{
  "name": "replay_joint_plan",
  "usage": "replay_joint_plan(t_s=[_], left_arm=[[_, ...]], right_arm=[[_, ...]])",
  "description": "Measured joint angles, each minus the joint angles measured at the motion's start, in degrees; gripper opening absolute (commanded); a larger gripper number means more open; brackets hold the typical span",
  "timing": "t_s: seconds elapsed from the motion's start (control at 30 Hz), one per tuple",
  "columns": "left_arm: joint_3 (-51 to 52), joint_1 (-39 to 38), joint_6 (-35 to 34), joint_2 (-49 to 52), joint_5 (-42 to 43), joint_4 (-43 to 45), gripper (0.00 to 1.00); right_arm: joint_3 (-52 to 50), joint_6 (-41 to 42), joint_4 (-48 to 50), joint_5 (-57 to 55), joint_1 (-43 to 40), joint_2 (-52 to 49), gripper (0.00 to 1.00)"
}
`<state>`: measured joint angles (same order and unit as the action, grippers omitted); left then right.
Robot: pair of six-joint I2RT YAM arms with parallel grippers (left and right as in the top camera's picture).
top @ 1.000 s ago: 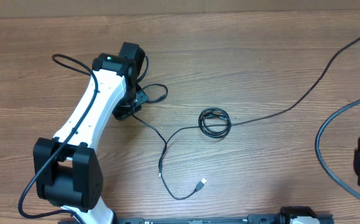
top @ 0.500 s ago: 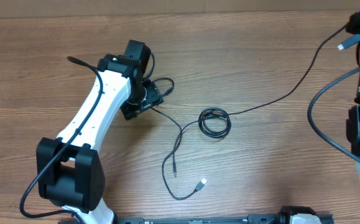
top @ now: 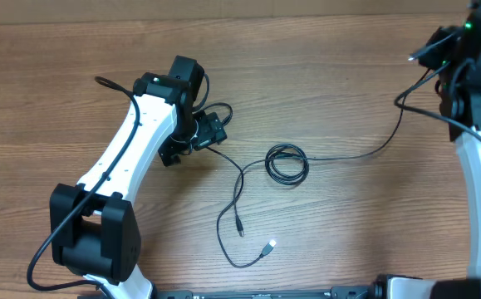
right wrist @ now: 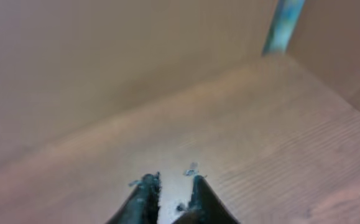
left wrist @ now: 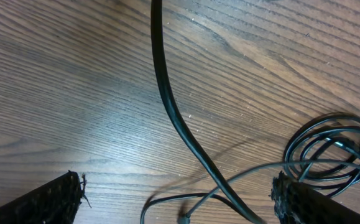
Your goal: Untangle cables
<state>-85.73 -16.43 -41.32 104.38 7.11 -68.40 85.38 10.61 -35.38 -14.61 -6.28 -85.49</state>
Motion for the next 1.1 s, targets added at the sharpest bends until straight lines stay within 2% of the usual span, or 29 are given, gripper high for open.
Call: replay_joint_plan(t_s=[0.03, 0.07, 0.1, 0.17, 0.2, 0.23, 0.5, 0.83, 1.1], left_arm=[[0.0, 0.0, 0.22, 0.0, 0.0, 0.0, 1.0], [0.0, 0.0, 0.48, 0.0, 0.02, 0.0, 1.0], [0.0, 0.0, 0.87, 0.0, 0.02, -0.02, 1.0], [0.0, 0.0, 1.14, 0.0, 0.02, -0.02, 1.0], [0.0, 0.0, 1.27, 0.0, 0.02, 0.0, 0.99], [0.0, 0.0, 1.29, 0.0, 0.02, -0.04, 1.0], [0.0, 0.0, 1.31, 0.0, 0.0, -0.13, 1.0], [0.0, 0.0, 1.33, 0.0, 0.02, -0.26, 1.0], [0.0, 0.0, 1.49, 0.0, 0.02, -0.37, 1.0]], right_arm=[[0.02, 0.24, -1.14, 0.0, -0.02, -0.79, 0.37], [0.0, 0.72, -2.71, 0.02, -0.02, -1.77, 0.48], [0.02, 1.22, -4.07, 0.22, -0.07, -2.71, 0.66], [0.0, 1.11, -5.95, 0.7, -0.07, -4.33, 0.89], [0.0, 1.07, -6.73, 1.03, -0.07, -5.05, 0.97], [0.0, 0.96, -7.63, 1.64, -0.07, -5.81, 1.0], [0.0, 1.36, -16.31, 9.33, -0.07, -7.91, 1.0], [0.0, 1.31, -30.88, 26.16, -0.07, -8.02, 1.0], [0.0, -1.36, -36.17, 33.97, -0.07, -8.02, 1.0]])
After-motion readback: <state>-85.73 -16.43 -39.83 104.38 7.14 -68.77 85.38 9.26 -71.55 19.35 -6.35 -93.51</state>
